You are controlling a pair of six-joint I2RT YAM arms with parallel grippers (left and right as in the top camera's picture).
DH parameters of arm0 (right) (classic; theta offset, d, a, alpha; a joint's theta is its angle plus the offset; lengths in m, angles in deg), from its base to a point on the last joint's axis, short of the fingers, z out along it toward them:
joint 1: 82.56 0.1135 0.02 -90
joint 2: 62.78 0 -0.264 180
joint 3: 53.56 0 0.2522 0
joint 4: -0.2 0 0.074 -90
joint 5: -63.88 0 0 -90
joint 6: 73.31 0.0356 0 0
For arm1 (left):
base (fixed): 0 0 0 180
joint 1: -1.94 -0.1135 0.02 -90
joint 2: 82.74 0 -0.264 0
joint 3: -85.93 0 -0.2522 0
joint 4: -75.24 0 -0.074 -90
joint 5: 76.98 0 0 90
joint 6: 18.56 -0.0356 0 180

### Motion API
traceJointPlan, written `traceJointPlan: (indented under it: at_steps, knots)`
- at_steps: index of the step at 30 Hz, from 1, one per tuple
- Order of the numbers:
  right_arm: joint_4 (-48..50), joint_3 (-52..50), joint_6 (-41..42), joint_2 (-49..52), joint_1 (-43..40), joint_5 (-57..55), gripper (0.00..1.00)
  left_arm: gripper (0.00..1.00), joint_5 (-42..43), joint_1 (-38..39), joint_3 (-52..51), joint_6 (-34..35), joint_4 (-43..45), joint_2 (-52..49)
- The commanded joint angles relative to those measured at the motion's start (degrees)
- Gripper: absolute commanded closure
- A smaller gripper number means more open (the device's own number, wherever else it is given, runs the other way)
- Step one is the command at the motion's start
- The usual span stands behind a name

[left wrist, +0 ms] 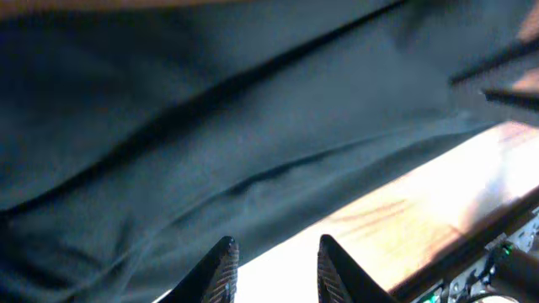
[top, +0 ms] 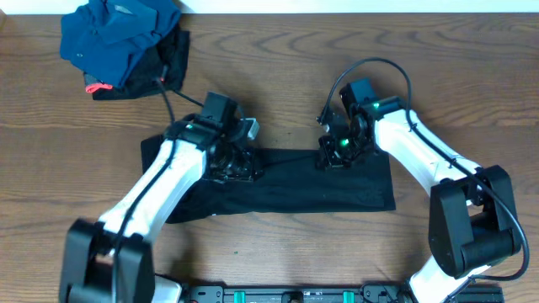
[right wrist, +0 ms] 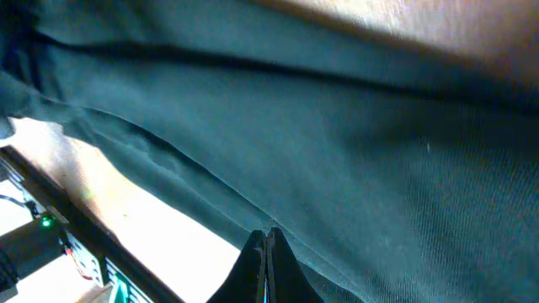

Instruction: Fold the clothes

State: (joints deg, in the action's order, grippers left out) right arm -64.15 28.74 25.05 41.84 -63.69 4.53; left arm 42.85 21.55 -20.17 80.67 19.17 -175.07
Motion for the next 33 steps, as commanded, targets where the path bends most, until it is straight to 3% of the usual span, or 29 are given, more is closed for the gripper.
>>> traceJointPlan:
  at_steps: [1,7,16,33]
  knots:
    - [0.5,-1.2,1.5,0.5,-0.1,0.6,0.99,0.68,0.5,0.0,-0.7,1.6,0.5,-4.0]
    - [0.3,-2.3,3.3,0.5,-0.1,-7.9,0.99,0.68,0.4,0.0,-0.7,1.6,0.7,-10.6]
    - [3.2,-7.7,3.3,0.5,-1.8,-9.9,0.98,0.68,-2.5,0.0,-0.7,1.4,-0.1,-14.0]
    - [0.4,-9.4,4.5,0.5,-18.0,-19.2,0.96,0.67,-16.5,-0.1,-0.7,1.4,-8.3,-14.1]
